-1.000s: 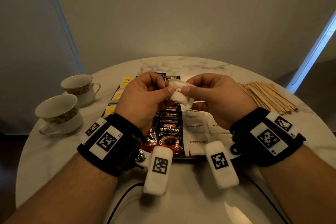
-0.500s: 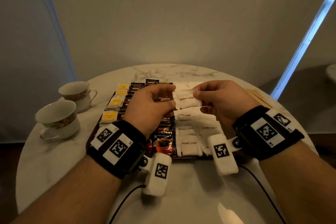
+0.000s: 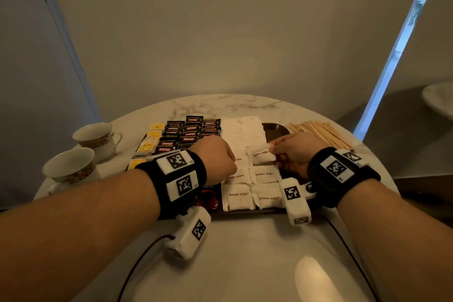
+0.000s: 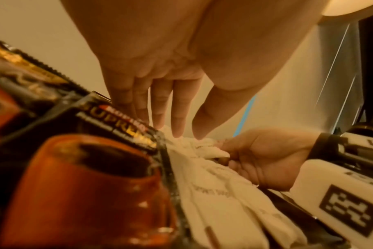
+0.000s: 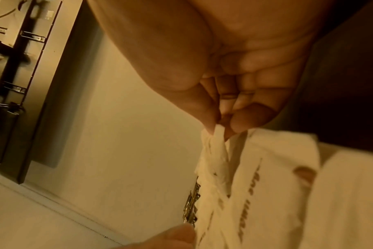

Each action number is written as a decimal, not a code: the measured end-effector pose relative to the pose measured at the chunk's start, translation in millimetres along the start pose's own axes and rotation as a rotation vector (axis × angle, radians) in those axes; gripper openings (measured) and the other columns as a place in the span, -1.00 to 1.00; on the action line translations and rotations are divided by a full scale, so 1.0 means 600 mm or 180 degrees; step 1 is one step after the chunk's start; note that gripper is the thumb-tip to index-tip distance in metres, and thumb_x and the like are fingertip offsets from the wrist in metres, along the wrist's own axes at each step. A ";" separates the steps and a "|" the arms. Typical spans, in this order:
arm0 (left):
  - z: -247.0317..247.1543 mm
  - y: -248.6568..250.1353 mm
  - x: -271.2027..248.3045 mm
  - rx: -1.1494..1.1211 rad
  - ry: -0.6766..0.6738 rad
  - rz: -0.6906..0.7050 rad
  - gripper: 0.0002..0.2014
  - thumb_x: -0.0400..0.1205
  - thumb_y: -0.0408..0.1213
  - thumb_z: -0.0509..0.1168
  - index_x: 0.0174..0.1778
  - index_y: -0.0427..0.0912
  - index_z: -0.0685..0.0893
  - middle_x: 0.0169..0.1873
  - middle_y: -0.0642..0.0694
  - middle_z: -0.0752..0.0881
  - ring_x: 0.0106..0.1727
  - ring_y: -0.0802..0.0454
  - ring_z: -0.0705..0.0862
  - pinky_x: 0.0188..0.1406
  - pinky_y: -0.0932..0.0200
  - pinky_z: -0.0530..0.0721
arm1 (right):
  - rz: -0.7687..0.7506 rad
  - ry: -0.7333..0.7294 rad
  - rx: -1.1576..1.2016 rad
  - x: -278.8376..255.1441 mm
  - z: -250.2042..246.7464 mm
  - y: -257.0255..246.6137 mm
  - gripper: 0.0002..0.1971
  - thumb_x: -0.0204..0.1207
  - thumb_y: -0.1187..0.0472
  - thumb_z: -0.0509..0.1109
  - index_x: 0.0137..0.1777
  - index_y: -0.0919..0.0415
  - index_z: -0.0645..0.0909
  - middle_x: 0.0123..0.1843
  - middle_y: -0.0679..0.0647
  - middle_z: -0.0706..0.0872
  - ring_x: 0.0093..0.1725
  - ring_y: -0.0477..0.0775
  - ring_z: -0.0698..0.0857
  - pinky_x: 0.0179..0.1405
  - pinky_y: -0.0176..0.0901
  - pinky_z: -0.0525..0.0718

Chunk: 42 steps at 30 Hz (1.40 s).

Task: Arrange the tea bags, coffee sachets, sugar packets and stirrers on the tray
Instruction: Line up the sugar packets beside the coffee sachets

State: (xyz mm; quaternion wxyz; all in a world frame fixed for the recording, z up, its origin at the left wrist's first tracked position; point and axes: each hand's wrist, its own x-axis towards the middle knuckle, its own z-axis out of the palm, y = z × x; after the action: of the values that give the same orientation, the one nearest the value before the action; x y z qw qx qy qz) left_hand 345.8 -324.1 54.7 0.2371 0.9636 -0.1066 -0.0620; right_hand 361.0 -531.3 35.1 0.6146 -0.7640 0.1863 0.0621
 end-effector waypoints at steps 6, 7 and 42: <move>0.004 0.005 0.007 0.0154 0.0019 -0.0023 -0.80 0.67 -0.23 0.41 0.17 -0.06 0.86 0.02 0.08 0.74 0.04 0.12 0.68 -0.36 0.39 0.49 | 0.0066 0.0008 -0.0070 0.008 0.003 0.001 -0.89 0.63 0.44 0.44 0.09 0.33 0.76 0.08 0.34 0.85 -0.07 0.17 0.74 -0.03 -0.03 0.78; 0.005 0.007 0.008 0.0165 0.0028 -0.0022 -0.80 0.66 -0.23 0.41 0.16 -0.06 0.86 0.05 0.08 0.77 0.04 0.12 0.68 -0.36 0.40 0.49 | 0.0078 0.0002 -0.0122 0.009 0.004 0.001 -0.88 0.63 0.44 0.44 0.10 0.32 0.76 0.09 0.34 0.84 -0.08 0.17 0.73 0.04 -0.01 0.79; 0.043 0.050 -0.055 -0.0038 -0.0226 0.0319 -0.82 0.64 -0.23 0.44 0.12 0.01 0.88 0.08 0.10 0.81 0.12 0.16 0.75 0.07 0.25 0.72 | -0.0315 -0.0237 0.1309 -0.089 0.031 0.035 -0.62 0.78 -0.14 0.19 0.40 0.05 0.60 0.31 -0.13 0.80 0.30 -0.23 0.73 0.32 -0.23 0.58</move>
State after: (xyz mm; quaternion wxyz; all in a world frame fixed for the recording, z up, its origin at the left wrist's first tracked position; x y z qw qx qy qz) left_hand 304.0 -353.9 48.1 0.2417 0.9528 -0.1628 -0.0848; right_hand 306.5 -506.0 29.0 0.7663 -0.6279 0.1344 0.0207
